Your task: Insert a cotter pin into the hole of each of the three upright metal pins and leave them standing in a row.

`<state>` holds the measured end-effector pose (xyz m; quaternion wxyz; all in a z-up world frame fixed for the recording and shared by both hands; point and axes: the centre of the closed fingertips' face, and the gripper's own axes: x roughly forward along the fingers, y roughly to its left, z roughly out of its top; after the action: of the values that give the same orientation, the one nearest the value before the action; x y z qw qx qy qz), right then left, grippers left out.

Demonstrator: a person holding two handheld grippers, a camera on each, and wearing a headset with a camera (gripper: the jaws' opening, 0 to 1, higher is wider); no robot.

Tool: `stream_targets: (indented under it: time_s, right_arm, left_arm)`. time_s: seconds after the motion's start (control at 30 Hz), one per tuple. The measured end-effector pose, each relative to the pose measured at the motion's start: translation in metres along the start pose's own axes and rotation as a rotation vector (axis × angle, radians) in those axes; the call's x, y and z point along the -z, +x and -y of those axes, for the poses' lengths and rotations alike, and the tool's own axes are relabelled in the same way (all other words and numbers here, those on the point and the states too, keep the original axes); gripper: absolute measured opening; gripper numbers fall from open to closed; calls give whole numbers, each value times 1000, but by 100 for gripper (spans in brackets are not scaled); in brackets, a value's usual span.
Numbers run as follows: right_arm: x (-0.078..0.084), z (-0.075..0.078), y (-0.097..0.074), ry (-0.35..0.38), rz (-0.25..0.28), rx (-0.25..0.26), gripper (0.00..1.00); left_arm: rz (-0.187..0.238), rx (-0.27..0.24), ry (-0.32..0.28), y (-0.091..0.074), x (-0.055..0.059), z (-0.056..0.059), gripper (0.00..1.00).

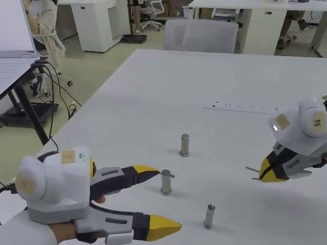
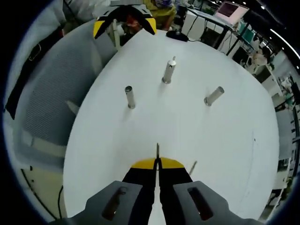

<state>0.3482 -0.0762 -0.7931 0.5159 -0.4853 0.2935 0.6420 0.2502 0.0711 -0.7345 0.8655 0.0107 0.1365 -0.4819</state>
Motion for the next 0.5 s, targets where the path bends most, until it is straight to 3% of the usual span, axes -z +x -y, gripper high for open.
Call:
stream_targets:
  time_s: [0.27,0.5]
  right_arm:
    - [-33,-21,-17,43,16,11,2]
    - [-59,-37,-23,49,26,7,2]
  left_arm:
    - [-1,29,16,5,0,11,64]
    - [-29,54,51,11,1,19,62]
